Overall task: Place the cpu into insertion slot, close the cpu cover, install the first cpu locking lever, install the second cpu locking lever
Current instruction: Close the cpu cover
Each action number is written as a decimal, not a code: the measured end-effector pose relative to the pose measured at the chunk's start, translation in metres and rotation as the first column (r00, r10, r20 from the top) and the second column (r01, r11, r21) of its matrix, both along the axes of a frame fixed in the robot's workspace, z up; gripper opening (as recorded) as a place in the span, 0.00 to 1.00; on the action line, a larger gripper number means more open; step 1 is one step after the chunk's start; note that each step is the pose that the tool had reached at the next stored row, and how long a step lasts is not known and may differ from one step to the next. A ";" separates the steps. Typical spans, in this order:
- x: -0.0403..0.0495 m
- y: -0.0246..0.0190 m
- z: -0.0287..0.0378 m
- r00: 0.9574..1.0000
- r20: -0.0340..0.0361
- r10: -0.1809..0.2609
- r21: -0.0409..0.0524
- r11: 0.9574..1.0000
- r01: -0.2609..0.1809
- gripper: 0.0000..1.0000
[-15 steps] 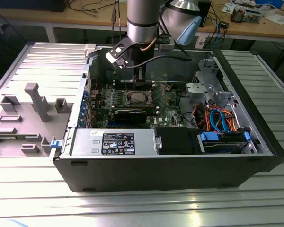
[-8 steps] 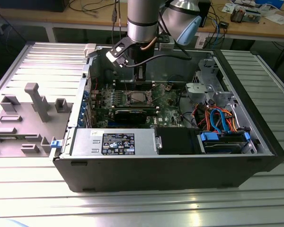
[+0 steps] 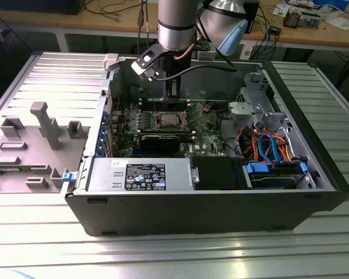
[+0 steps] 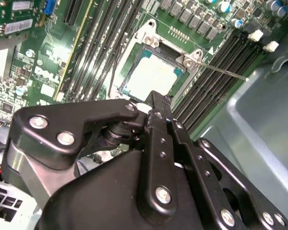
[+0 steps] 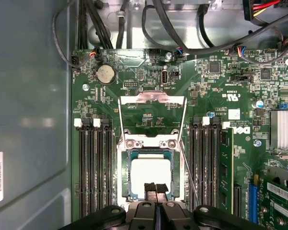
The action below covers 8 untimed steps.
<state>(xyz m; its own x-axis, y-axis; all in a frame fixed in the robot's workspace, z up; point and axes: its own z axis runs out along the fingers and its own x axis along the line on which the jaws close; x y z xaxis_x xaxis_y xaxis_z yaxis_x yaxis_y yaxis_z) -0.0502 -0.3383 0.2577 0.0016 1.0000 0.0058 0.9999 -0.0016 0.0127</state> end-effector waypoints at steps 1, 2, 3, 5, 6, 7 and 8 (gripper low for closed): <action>0.0000 0.0000 0.0027 1.000 0.000 0.000 0.000 1.000 0.000 0.11; 0.0000 0.0000 0.0044 1.000 0.000 0.000 -0.001 1.000 0.000 0.11; 0.0000 0.0001 0.0056 1.000 0.000 0.000 -0.001 1.000 0.000 0.11; 0.0000 0.0002 0.0067 1.000 0.000 0.000 -0.003 1.000 0.000 0.11; 0.0000 0.0002 0.0068 1.000 0.000 0.000 -0.004 1.000 0.000 0.11; 0.0000 0.0002 0.0068 1.000 0.000 0.000 -0.004 1.000 0.000 0.11; 0.0000 0.0002 0.0068 1.000 0.000 0.000 -0.004 1.000 0.000 0.11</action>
<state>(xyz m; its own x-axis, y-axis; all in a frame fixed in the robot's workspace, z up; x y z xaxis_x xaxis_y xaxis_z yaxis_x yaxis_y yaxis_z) -0.0502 -0.3381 0.2645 0.0016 1.0000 0.0016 0.9999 -0.0016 0.0127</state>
